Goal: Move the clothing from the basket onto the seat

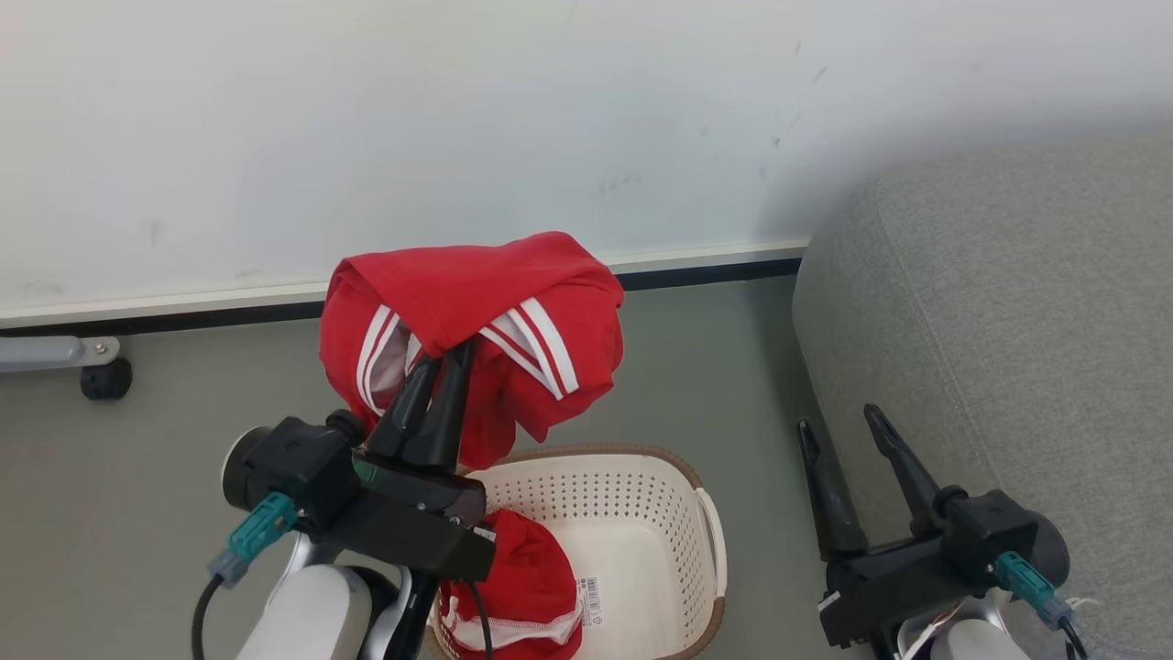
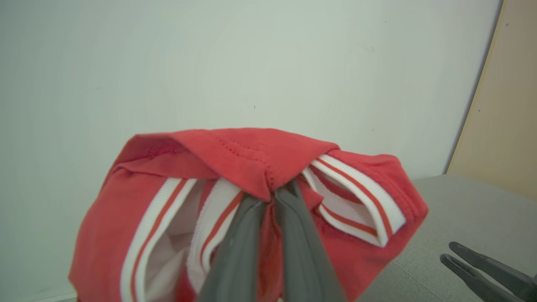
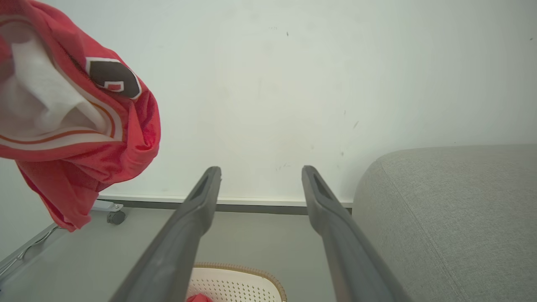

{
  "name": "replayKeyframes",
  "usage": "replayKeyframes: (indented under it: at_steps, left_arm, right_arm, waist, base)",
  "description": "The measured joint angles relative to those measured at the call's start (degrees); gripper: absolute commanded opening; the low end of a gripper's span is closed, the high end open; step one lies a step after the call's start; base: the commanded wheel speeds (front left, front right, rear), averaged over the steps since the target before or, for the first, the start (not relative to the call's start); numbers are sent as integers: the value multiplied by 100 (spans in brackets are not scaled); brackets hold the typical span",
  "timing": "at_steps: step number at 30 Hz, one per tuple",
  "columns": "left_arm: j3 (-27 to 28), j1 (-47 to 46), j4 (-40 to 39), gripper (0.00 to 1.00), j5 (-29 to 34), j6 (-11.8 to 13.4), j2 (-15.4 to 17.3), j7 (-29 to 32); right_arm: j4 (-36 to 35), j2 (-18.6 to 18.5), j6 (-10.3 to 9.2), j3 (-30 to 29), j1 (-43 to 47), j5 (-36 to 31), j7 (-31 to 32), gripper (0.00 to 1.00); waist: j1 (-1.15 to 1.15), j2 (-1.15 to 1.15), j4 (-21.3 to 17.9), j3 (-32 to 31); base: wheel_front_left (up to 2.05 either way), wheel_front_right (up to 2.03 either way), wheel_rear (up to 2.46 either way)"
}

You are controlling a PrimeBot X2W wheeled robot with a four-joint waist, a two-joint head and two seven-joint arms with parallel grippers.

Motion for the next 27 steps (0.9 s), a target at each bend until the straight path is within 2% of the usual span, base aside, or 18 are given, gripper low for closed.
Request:
replayKeyframes:
  at_steps: [5,11,17,27]
  left_arm:
    - [1,0,-80,0,0,7,10,63]
    - [-1,-1,-166,0,0,52,14,158]
    - [-44,-5,-203,0,0,53,8,243]
    - [-80,-26,-220,0,0,53,12,352]
  right_arm:
    - [-109,23,30,105,-8,0,43,100]
    - [-400,191,261,463,-76,1,71,100]
    - [-676,328,613,969,-263,51,193,100]
    - [-688,444,811,1653,-685,57,405,100]
  waist:
    - [0,0,13,15]
    - [0,0,33,28]
    - [0,0,71,43]
    - [0,0,196,111]
  base:
    - [0,0,0]
    - [0,0,0]
    - [0,0,0]
    - [0,0,0]
